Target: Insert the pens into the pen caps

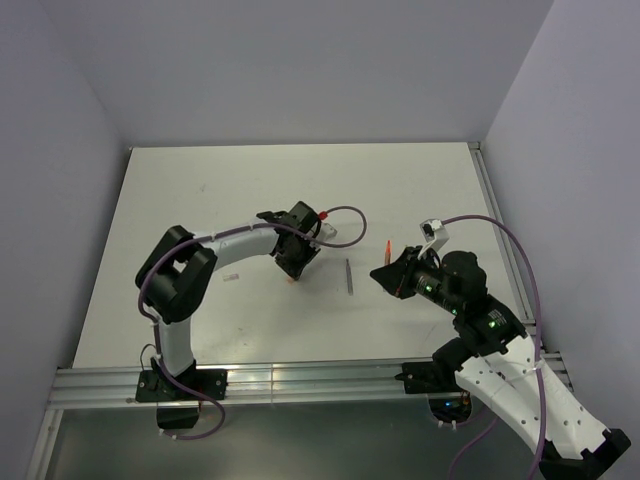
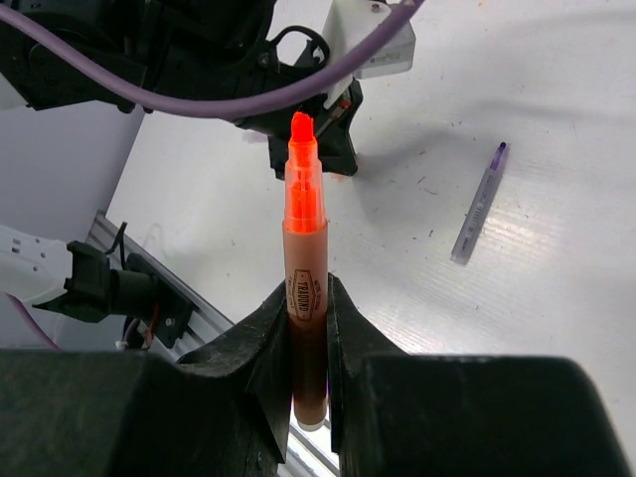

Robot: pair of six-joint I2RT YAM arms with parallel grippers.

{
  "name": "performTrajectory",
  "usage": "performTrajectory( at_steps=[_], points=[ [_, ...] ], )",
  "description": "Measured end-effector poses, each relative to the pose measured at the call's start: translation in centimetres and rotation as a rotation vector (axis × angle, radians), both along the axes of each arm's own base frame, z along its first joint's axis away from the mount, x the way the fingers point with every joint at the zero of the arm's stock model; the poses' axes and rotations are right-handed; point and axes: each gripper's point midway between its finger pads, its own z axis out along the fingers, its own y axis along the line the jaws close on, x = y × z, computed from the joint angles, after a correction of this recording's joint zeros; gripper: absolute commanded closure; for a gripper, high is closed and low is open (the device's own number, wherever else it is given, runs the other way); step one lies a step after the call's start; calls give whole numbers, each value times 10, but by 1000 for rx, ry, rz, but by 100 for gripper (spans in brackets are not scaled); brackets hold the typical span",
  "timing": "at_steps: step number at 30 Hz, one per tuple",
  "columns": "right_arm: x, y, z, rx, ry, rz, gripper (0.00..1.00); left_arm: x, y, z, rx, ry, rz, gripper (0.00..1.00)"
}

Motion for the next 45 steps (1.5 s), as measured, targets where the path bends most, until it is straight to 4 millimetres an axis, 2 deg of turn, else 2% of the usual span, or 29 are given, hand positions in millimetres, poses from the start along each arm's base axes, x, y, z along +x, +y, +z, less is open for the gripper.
performTrajectory(
  at_steps=[4, 7, 10, 16, 20, 22, 24, 26, 28, 31, 45],
  points=[
    [0, 2, -3, -6, 12, 12, 100, 0, -6, 11, -66, 21, 63, 100],
    [0, 4, -6, -13, 25, 26, 100, 9, -19, 41, -188, -12, 129, 100],
    [0, 9, -9, -17, 37, 49, 100, 26, -33, 93, -363, -86, 198, 100],
    [2, 29, -8, 14, 49, 140, 100, 51, -44, 193, -681, -212, 346, 100],
    [3, 50, -6, 8, 62, 215, 100, 55, -40, 258, -931, -281, 392, 100],
    [5, 64, 2, -1, 55, 262, 100, 56, -35, 289, -1036, -321, 401, 100],
    [9, 78, 19, 0, 23, 308, 100, 56, -32, 320, -1140, -359, 394, 100],
    [15, 89, 37, 10, -16, 339, 100, 52, -31, 342, -1225, -370, 378, 100],
    [21, 98, 54, 32, -51, 363, 100, 49, -30, 355, -1285, -377, 357, 100],
    [26, 108, 66, 57, -68, 386, 100, 46, -31, 361, -1333, -367, 338, 100],
    [52, 131, 90, 68, -72, 395, 100, 23, -26, 357, -1441, -309, 272, 100]
  ],
)
